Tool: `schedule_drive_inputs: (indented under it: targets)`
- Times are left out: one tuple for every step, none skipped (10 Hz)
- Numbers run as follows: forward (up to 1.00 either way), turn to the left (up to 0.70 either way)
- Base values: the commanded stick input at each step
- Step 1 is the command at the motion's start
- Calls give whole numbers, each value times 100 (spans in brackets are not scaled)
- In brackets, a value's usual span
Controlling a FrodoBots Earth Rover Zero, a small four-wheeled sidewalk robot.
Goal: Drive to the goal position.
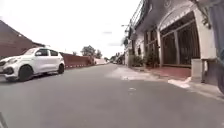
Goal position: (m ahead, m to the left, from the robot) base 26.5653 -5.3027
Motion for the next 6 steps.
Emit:
schedule_drive_inputs:
  targets:
    - [70,0]
    - [70,0]
    - [70,0]
    - [70,0]
    - [70,0]
    - [70,0]
